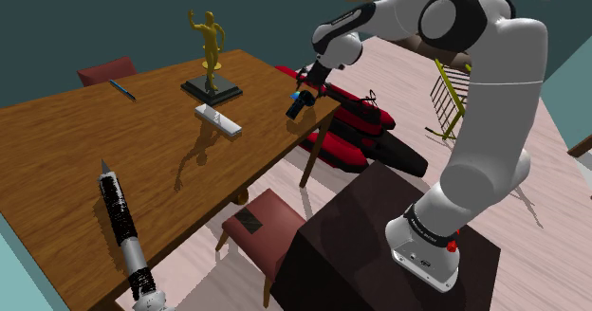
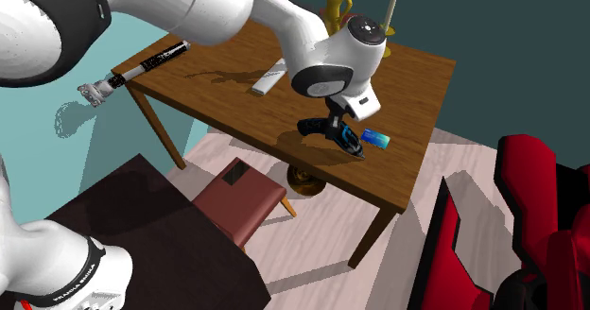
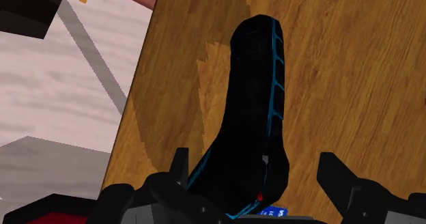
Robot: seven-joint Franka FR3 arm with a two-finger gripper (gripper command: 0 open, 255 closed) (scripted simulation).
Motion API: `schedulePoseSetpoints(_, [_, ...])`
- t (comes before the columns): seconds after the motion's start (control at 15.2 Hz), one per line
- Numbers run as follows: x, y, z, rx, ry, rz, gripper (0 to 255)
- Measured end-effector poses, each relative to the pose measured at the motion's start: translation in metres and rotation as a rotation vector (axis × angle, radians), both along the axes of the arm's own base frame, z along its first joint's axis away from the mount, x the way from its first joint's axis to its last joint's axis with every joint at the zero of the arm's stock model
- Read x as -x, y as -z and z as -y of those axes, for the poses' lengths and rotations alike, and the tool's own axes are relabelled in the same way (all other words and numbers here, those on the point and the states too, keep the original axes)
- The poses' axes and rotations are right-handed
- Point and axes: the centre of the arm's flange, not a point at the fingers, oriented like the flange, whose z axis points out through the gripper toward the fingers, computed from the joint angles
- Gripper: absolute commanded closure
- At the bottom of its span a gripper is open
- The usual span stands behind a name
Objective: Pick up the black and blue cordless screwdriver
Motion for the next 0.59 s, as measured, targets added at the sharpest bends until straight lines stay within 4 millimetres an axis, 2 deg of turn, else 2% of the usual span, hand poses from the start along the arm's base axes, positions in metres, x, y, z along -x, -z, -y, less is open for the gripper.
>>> schedulePoseSetpoints(0.2, [0.0, 0.015, -0.001, 0.0, 0.0, 0.0, 0])
schedulePoseSetpoints(0.26, [0.0, 0.018, 0.0, 0.0, 0.0, 0.0, 255])
schedulePoseSetpoints(0.59, [0.0, 0.018, 0.001, 0.001, 0.002, 0.003, 255])
